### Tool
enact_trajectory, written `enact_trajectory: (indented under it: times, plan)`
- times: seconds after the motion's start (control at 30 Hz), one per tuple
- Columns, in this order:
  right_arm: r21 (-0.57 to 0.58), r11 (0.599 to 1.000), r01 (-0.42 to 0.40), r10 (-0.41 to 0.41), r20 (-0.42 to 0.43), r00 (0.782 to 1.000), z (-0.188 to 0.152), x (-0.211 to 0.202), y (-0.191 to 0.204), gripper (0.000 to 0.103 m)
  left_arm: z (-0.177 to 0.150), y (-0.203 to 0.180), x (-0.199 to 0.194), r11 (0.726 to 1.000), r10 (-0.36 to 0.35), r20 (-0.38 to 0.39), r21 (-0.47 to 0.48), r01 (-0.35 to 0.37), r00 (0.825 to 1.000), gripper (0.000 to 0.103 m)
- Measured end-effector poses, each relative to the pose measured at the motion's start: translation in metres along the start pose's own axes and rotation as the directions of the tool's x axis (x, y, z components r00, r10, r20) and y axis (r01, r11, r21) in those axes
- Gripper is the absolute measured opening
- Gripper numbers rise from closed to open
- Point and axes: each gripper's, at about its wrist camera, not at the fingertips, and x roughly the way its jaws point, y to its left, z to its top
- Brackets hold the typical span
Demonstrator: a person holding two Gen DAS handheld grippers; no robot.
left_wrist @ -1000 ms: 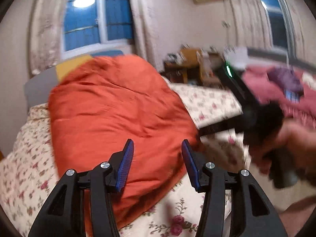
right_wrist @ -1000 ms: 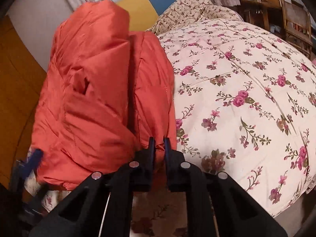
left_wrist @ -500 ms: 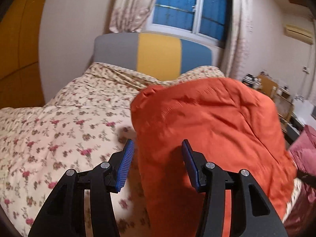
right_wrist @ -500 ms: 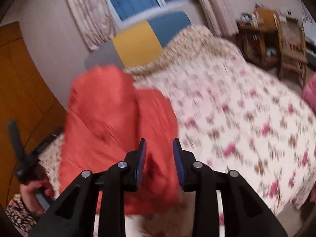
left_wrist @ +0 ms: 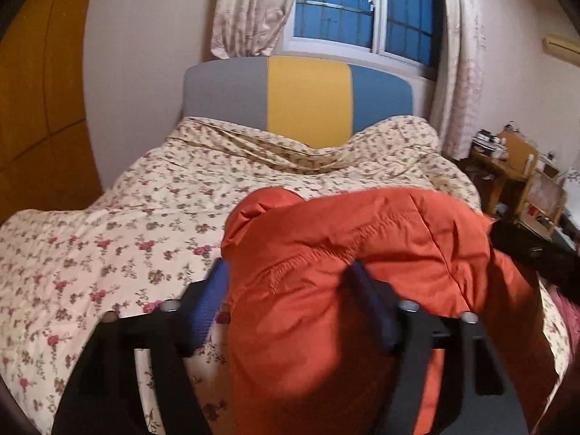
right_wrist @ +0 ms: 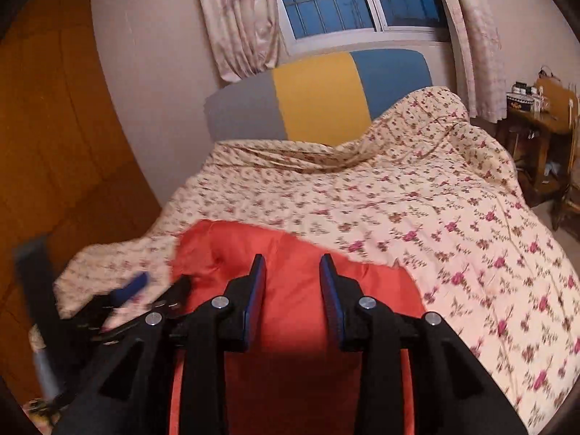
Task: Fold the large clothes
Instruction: 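Press the folded jacket flat with both grippers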
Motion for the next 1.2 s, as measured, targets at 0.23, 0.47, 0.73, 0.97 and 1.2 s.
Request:
enact_trajectory:
  times: [0.23,0.47,0.73,0.97,1.2]
  plan:
    - [0.069,0.996,0.050,-0.047,-0.045,0.998,-0.024,0.034,-0.044,0.028,-0.002,-0.021,0.018,0.999,-0.027,-0.051,0.034,0.029,0.998,0.073]
    - [0.045,0.994,0.097,-0.095,-0.062,0.994,-0.037,0.053,-0.061,0.028,-0.007,-0.045,0.032,0.995,-0.010,-0.087,0.096,0.018,0.996,0.083]
    - [0.116,0.987,0.110,-0.097,-0.109,0.989,-0.049,0.080,-0.088,0.028,-0.011,-0.062,0.063,0.993,-0.003,-0.154,0.117,0.021,0.988,0.096]
    - [0.154,0.983,0.103,-0.076,-0.170,0.982,-0.053,0.104,-0.101,0.028,-0.017,-0.066,0.091,0.994,-0.005,-0.198,0.102,0.026,0.980,0.100]
    - [0.169,0.981,0.101,-0.063,-0.213,0.975,-0.055,0.124,-0.108,0.028,-0.023,-0.069,0.112,0.995,0.028,-0.209,0.100,-0.007,0.978,0.100]
